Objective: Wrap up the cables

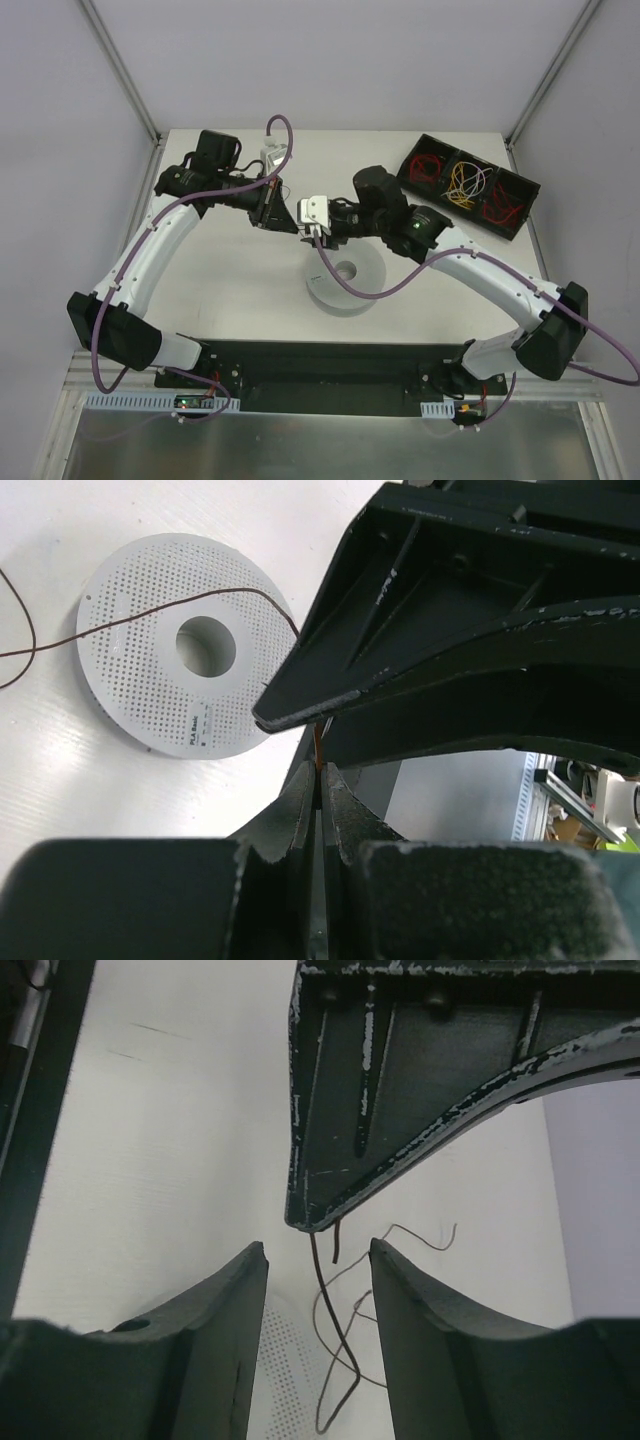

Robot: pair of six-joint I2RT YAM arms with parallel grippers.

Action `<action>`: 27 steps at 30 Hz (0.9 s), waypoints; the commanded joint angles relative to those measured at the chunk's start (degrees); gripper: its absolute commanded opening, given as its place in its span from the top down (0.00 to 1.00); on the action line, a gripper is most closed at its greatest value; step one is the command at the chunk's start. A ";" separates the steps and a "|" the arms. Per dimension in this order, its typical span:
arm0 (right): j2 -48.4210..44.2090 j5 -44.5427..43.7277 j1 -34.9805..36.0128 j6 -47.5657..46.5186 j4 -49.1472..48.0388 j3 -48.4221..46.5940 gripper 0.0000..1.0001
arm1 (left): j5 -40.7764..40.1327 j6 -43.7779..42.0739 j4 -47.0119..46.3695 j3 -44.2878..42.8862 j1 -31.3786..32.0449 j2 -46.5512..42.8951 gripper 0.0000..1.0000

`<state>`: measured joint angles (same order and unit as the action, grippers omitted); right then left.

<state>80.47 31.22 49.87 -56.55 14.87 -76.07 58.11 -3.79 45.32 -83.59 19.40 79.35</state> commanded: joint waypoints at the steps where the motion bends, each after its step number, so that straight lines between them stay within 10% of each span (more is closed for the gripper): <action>1: 0.04 -6.16 1.02 -5.40 -4.15 0.31 0.53 | 2.62 0.36 -0.14 -1.31 -0.33 -0.16 1.00; 27: -0.84 -5.47 1.55 -7.52 -5.03 1.19 0.80 | 0.52 1.59 -0.06 -0.96 -0.24 1.59 1.00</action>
<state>80.60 24.45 50.94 -64.12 11.99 -73.87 58.26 -2.28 45.32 -83.59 19.40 80.51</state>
